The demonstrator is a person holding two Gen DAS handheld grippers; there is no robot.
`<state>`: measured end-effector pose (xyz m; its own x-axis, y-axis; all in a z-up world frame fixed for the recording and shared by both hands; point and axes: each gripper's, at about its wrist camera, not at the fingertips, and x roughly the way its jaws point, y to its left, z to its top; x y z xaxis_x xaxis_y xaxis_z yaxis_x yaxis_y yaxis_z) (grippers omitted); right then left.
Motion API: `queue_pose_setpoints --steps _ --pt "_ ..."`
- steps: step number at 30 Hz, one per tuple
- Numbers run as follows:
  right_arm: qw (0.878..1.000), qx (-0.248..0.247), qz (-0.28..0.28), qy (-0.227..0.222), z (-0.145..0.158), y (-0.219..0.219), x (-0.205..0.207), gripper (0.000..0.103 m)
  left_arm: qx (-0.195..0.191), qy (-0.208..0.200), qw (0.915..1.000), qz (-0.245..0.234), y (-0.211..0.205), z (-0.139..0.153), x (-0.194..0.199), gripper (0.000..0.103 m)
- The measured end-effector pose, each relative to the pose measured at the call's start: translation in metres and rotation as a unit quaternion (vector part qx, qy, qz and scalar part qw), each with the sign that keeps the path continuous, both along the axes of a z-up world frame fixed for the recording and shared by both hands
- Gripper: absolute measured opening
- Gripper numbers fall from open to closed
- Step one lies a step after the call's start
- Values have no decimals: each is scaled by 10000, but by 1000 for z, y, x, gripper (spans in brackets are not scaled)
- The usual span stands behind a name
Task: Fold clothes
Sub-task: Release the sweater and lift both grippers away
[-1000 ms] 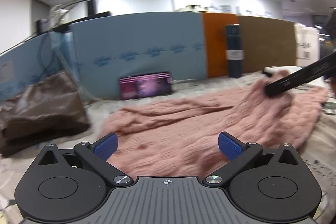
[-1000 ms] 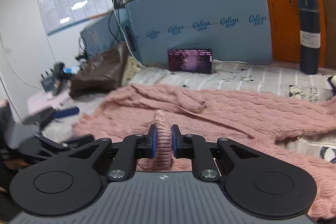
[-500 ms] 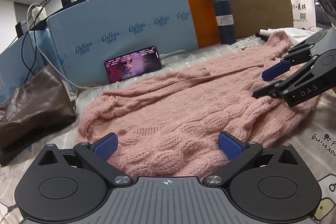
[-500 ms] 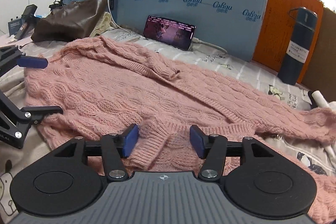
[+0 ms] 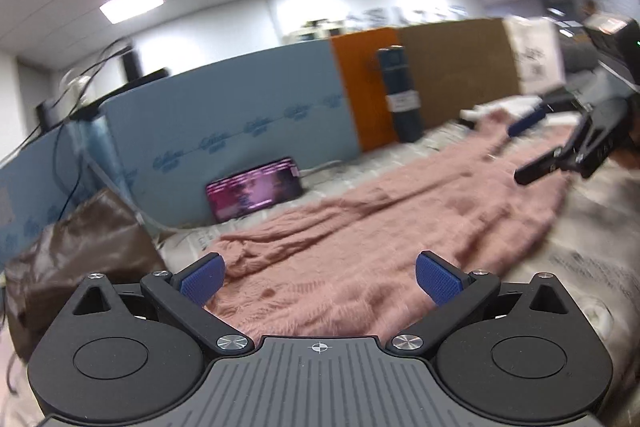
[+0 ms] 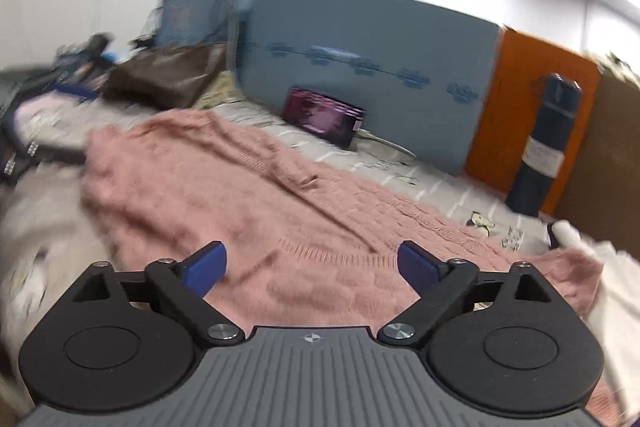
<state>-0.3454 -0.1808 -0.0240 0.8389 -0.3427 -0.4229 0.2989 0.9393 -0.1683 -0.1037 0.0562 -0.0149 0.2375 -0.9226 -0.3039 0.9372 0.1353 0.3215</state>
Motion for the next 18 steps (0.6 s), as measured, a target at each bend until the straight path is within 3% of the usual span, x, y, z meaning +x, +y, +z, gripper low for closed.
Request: queue_pose_setpoints --steps 4,9,14,18 --pt "9988 -119 379 284 0 3 -26 97 489 -431 9977 -208 0 -2 -6 103" --pt "9947 -404 -58 944 -7 -3 -39 97 1096 -1087 9873 -380 -5 -8 -16 103" --pt "9883 -604 -233 1379 -15 -9 -47 97 1469 -1563 9758 -420 -14 -24 -22 103" --pt "9874 -710 -135 1407 -18 -11 -40 97 1467 -1690 9737 -434 -26 -29 -23 103"
